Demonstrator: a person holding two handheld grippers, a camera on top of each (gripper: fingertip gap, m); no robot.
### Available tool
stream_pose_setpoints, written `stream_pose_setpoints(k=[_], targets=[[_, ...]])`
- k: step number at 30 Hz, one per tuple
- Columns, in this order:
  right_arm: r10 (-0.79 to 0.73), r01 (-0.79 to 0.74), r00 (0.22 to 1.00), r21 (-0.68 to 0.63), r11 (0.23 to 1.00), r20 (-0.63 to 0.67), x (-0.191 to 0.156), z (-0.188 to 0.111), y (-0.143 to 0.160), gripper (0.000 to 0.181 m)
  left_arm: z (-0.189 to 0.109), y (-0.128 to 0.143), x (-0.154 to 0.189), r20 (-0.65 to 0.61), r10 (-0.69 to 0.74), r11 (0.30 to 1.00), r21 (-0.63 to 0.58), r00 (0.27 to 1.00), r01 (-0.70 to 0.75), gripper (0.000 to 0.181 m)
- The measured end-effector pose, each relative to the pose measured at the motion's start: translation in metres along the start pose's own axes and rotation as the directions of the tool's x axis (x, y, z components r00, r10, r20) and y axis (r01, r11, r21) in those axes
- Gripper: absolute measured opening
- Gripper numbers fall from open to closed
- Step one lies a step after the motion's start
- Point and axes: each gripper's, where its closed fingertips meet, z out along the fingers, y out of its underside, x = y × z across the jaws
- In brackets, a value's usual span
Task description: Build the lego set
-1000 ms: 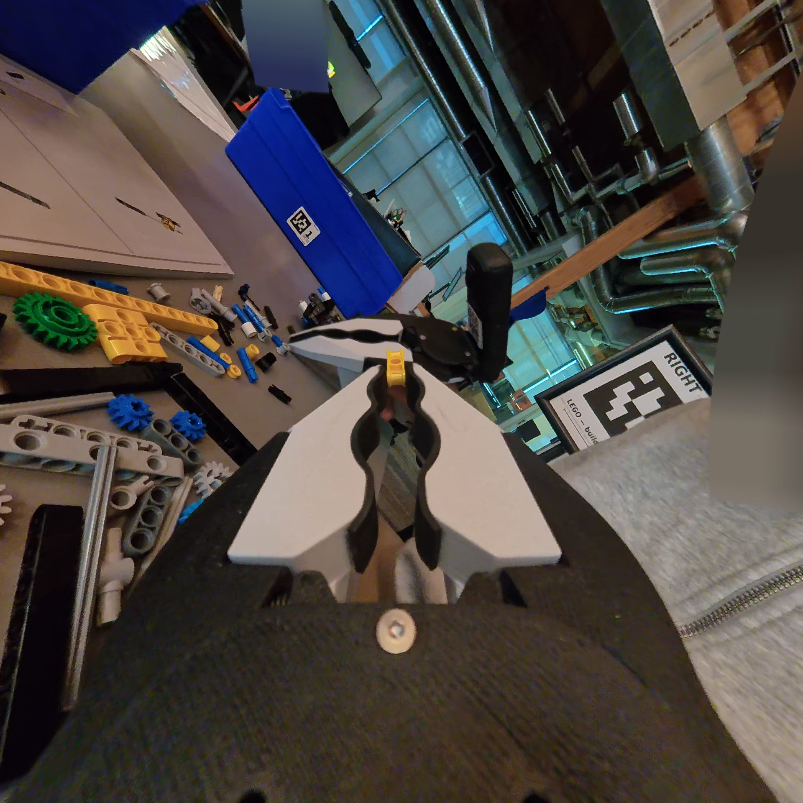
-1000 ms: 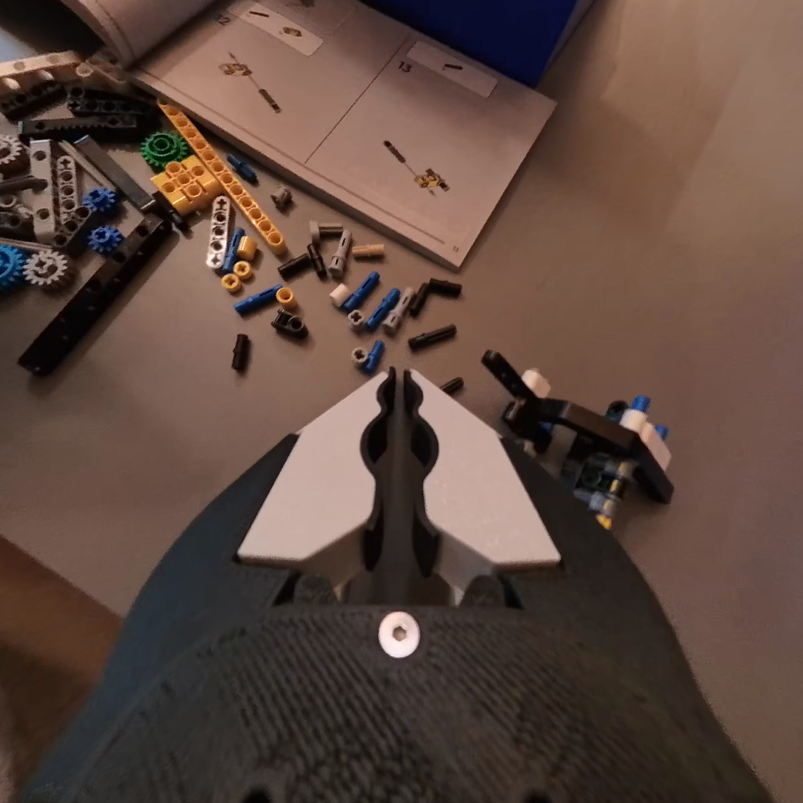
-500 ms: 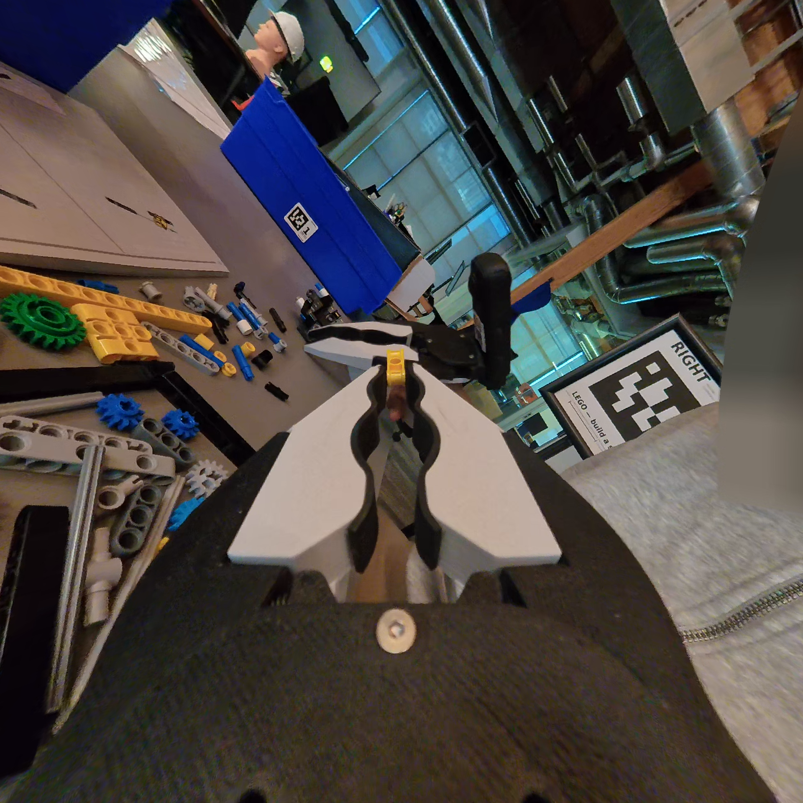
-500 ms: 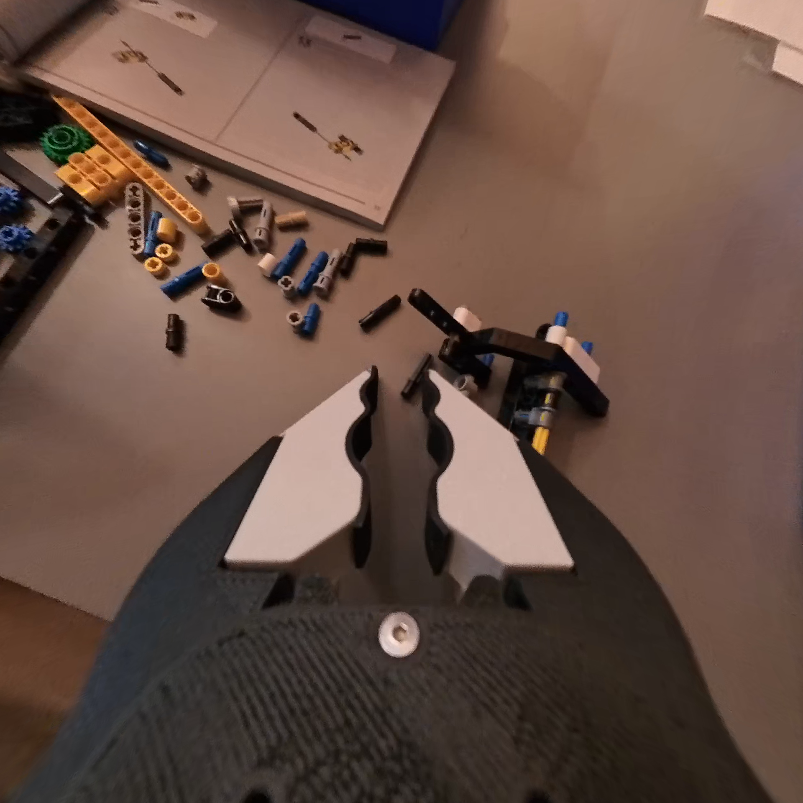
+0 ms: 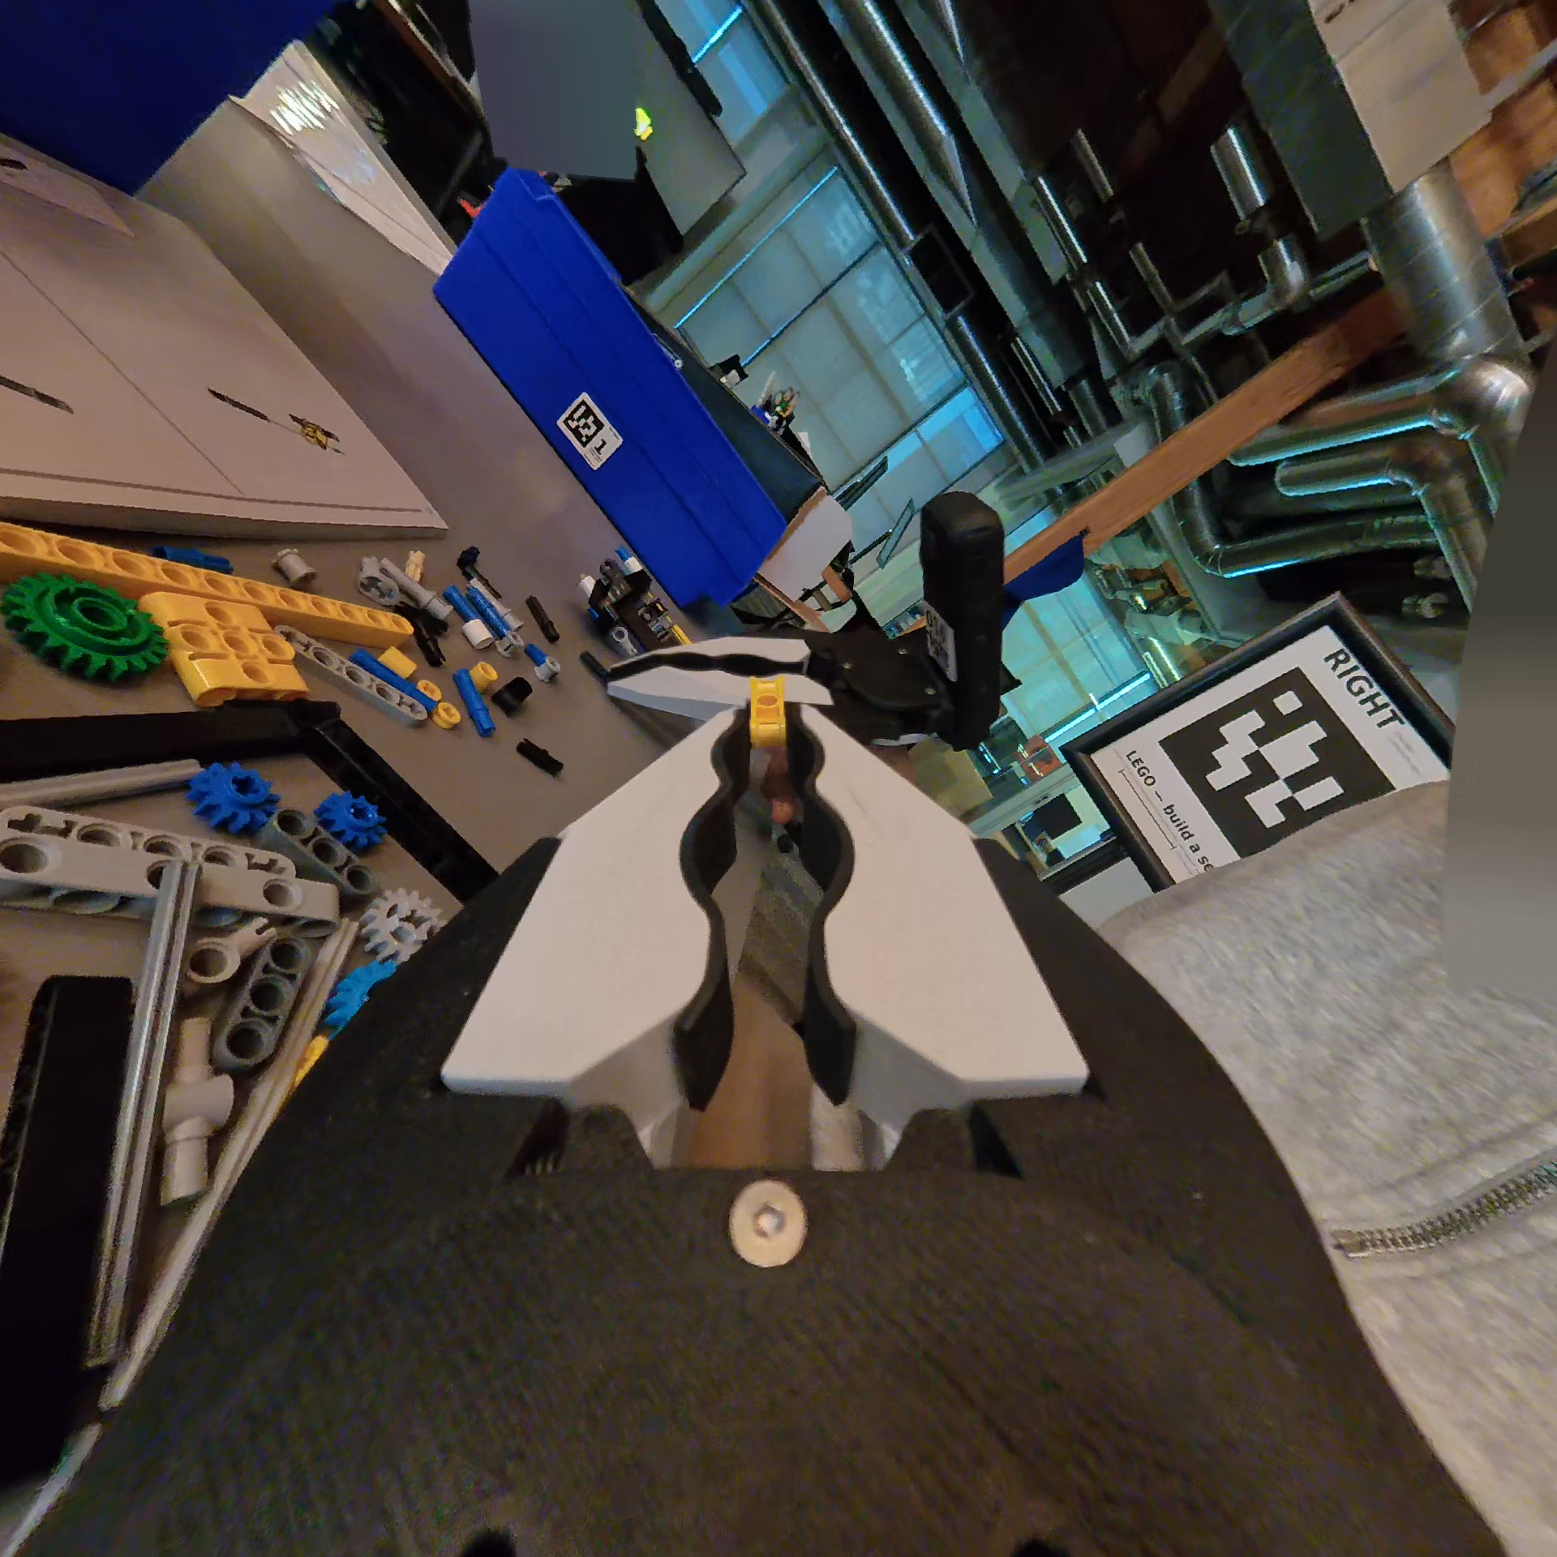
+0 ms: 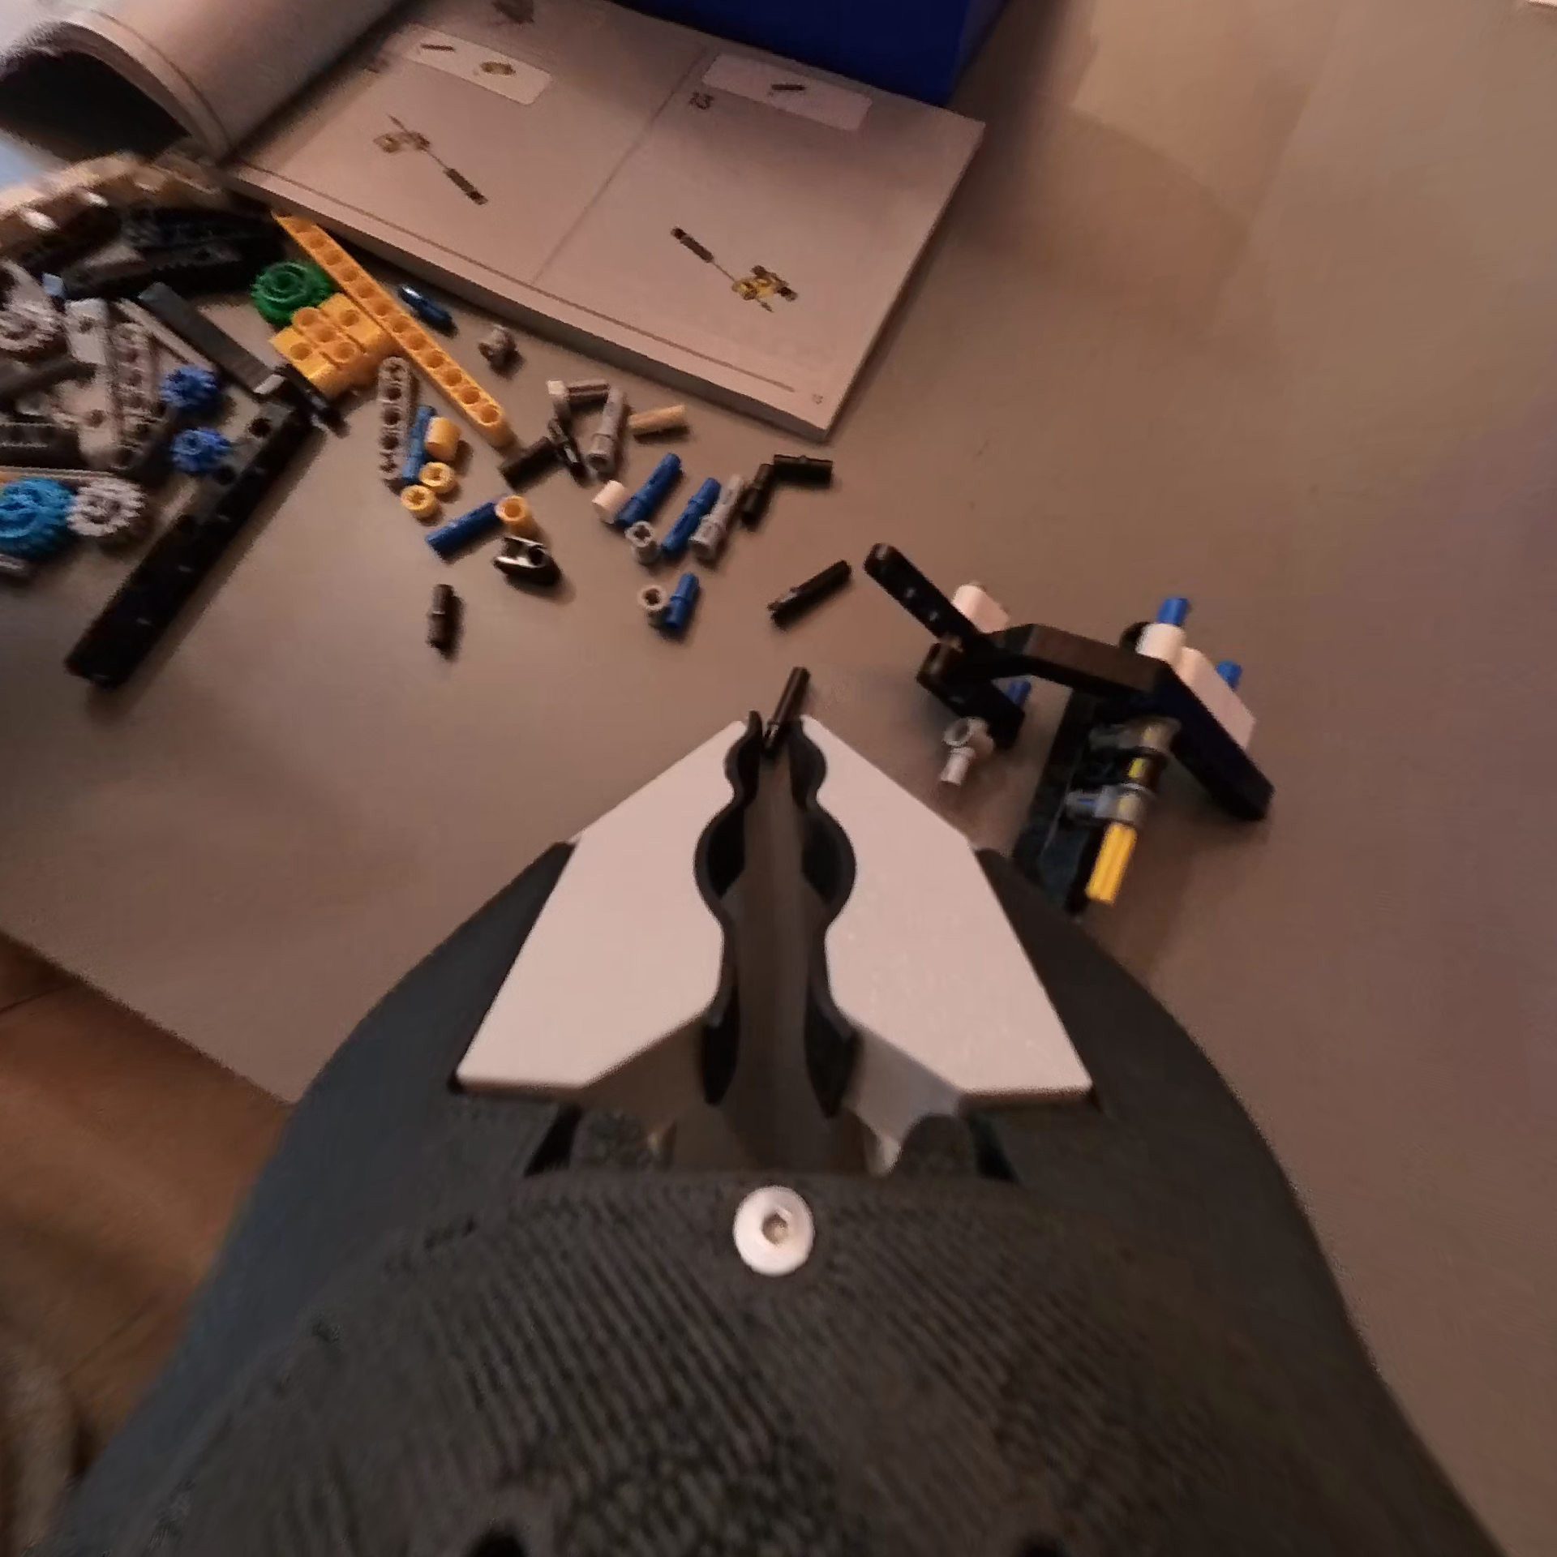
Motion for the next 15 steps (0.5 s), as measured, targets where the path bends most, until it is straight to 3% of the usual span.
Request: stream_pose_setpoints(k=[1, 6, 10, 12, 15], targets=[[0.002, -0.002, 0.999, 0.016, 1.000, 0.042, -0.007, -0.001, -0.003, 0.005, 0.000, 0.000, -0.001, 0.005, 0.002, 1.000, 0.000, 1.000, -0.002, 0.007], [0.019, -0.077, 0.952, 0.179, 0.981, 0.304, -0.057, -0.021, -0.037, 0.003, -0.001, -0.001, -0.006, 0.060, 0.036, 0.999, 0.008, 0.998, -0.037, 0.007], [0.081, -0.266, 0.802, 0.233, 0.935, 0.592, -0.107, -0.047, -0.061, 0.001, -0.001, -0.002, -0.012, 0.137, 0.111, 0.994, 0.005, 0.984, -0.113, 0.007], [0.095, -0.293, 0.762, 0.209, 0.933, 0.641, -0.119, -0.049, -0.060, 0.001, 0.000, -0.001, -0.014, 0.179, 0.176, 0.984, -0.008, 0.968, -0.177, 0.007], [0.087, -0.274, 0.761, 0.196, 0.942, 0.643, -0.126, -0.046, -0.056, 0.002, 0.002, 0.004, -0.014, 0.228, 0.285, 0.958, -0.055, 0.931, -0.280, 0.008]])
